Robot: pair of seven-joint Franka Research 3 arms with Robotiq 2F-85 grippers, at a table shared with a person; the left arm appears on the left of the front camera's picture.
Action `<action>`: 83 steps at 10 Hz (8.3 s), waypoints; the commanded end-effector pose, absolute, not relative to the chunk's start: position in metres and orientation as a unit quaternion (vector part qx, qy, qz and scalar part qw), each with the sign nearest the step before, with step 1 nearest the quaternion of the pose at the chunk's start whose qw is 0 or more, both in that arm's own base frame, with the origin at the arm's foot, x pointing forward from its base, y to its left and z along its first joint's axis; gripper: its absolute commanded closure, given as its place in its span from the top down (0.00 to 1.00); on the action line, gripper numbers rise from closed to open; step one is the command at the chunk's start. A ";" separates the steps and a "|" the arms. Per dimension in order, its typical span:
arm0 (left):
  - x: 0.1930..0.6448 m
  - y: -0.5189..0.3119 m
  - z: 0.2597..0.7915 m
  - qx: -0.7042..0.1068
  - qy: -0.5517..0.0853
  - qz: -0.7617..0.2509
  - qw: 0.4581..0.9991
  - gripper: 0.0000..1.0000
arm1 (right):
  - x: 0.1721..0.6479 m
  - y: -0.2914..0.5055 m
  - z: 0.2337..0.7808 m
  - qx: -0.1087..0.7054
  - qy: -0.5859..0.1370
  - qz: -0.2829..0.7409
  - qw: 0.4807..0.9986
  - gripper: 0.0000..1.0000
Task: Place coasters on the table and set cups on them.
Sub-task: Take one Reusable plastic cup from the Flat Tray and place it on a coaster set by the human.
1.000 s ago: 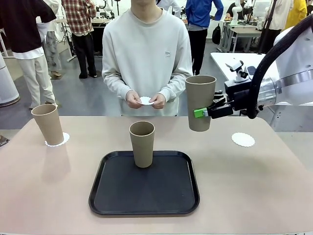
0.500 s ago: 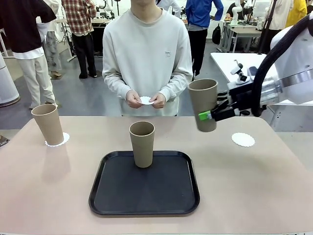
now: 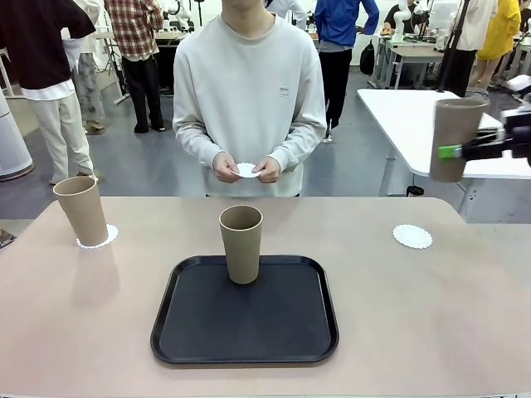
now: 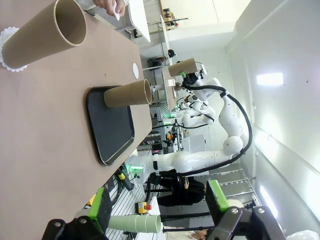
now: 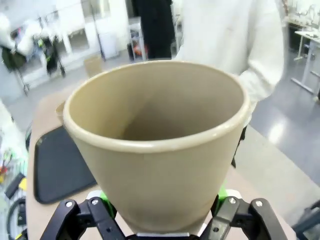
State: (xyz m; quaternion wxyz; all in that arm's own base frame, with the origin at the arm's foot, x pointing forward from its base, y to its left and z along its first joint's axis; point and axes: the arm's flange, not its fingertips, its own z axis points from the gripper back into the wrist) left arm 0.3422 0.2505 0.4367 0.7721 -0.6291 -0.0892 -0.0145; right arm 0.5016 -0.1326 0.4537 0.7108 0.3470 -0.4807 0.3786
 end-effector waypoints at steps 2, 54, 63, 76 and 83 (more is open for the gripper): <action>0.341 0.250 0.439 -0.631 -0.090 -0.013 0.770 1.00 | 0.510 -0.165 0.447 0.399 -0.525 0.339 0.671 0.83; 0.341 0.250 0.439 -0.631 -0.090 -0.013 0.770 1.00 | 0.581 -0.134 0.237 0.430 -0.428 0.521 0.600 0.83; 0.341 0.250 0.439 -0.631 -0.090 -0.013 0.770 1.00 | 0.578 -0.142 0.240 0.424 -0.405 0.527 0.615 1.00; 0.341 0.250 0.439 -0.631 -0.090 -0.013 0.770 1.00 | 0.566 -0.195 0.258 0.364 -0.396 0.491 0.685 1.00; 0.341 0.250 0.439 -0.631 -0.090 -0.013 0.770 1.00 | 0.488 -0.128 0.423 0.258 -0.287 0.313 0.868 1.00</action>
